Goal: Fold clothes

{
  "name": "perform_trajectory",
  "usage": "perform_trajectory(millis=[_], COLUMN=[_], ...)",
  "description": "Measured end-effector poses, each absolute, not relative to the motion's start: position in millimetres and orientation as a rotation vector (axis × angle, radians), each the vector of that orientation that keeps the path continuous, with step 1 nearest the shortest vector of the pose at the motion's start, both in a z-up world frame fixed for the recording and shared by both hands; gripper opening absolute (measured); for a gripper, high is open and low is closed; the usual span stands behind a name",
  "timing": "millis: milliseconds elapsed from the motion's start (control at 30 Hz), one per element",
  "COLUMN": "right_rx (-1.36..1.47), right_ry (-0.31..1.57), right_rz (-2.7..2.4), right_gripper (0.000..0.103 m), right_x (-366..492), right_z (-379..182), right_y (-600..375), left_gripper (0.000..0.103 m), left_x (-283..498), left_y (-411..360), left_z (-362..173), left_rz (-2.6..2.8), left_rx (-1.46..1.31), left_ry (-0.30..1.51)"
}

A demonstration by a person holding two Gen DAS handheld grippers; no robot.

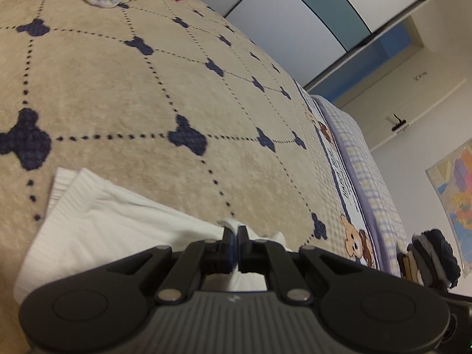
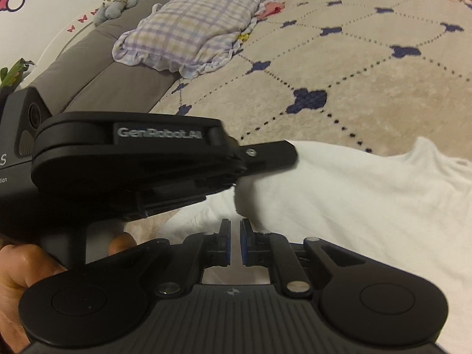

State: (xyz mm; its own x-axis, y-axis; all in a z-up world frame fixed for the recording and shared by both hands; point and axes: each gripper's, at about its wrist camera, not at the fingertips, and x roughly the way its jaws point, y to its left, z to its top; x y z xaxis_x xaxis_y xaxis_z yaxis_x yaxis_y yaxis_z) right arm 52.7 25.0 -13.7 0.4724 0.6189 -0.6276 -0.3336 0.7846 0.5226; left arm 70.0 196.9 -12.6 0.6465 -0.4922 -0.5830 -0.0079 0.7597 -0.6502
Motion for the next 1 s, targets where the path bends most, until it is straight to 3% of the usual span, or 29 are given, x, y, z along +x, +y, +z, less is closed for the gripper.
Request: perform_trajectory(millis=[67,133,200,433,667,1000], right_rx=[0.345,0.332,0.309,0.443,0.688,0.613], right_ry=[0.926,0.937,0.937,0.891,1.0,1.063], right_rz=[0.608,0.623,0.637,0.547,0.561,0.503], right_gripper=[0.012,0.024,0.029,0.029,0.036,0.043], right_x=[54,53,51,71,96,99], right_z=[-14,-12,-7,5,-10,-13], right_y=[24,19,11,-36,-54,-53], left_gripper=[0.002,0.002,0.002,0.002,0.002,0.003], left_x=[71,70,68,51,36,18], left_y=[205,214,222,215,171,114], left_z=[-19,-28,-36,-34,-28,-26], left_rz=[-0.291,-0.291,-0.299,-0.348,-0.423,-0.5], left_rx=[-0.679,-0.716,-0.755,-0.609,-0.319,0.048], left_ry=[0.836,0.838,0.83,0.72,0.667,0.61])
